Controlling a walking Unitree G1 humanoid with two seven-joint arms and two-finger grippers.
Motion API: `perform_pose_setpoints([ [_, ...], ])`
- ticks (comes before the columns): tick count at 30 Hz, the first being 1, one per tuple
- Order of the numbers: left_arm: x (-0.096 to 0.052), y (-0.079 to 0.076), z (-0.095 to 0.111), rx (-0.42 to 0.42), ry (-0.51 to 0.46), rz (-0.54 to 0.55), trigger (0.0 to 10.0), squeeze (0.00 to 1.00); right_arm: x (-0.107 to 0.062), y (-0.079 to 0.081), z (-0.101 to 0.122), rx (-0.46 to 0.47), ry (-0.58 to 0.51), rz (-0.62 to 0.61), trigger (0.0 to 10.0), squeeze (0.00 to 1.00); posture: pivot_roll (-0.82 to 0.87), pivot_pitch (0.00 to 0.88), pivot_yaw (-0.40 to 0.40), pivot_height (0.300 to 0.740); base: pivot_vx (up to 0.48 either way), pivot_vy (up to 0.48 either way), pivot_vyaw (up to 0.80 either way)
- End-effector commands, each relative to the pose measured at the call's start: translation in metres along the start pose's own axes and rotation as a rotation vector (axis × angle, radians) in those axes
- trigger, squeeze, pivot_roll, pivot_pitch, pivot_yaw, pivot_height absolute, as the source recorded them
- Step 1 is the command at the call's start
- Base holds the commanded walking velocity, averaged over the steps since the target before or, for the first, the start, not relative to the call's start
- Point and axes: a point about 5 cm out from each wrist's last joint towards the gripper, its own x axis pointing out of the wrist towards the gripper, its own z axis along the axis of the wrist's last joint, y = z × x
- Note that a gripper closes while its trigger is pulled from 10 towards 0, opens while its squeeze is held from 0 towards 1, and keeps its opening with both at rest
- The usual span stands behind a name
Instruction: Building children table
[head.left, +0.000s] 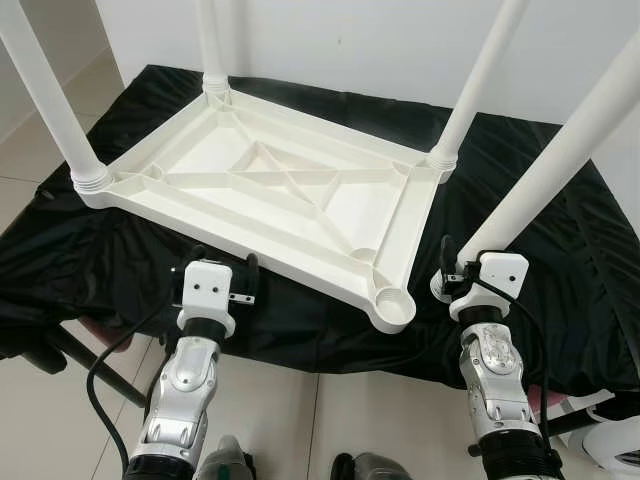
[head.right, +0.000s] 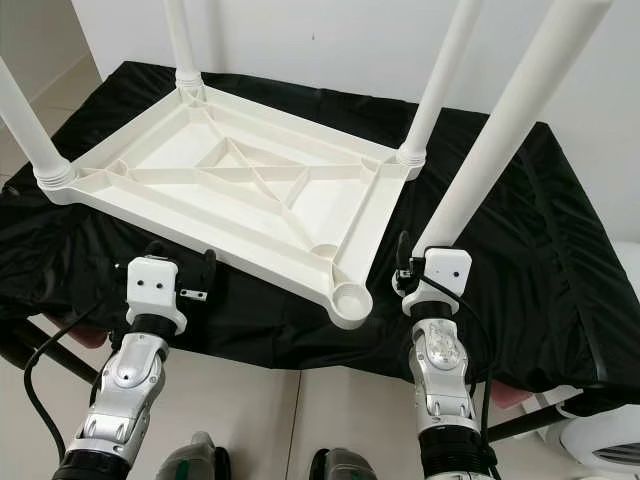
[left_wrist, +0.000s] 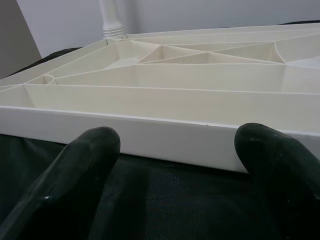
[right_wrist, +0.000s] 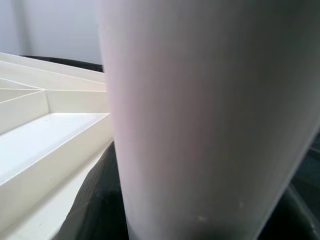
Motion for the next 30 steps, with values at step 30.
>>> perform_pose_setpoints([
  [30,-0.0010,-0.0090,0.0080,0.009,-0.043,-0.076,10.0,0.00,0.0029,-0.0024,-0.0060,0.001,0.041,0.005,10.0,0.00,0.07,0.029,-0.069,0.740,0.000,0.000,0.00],
])
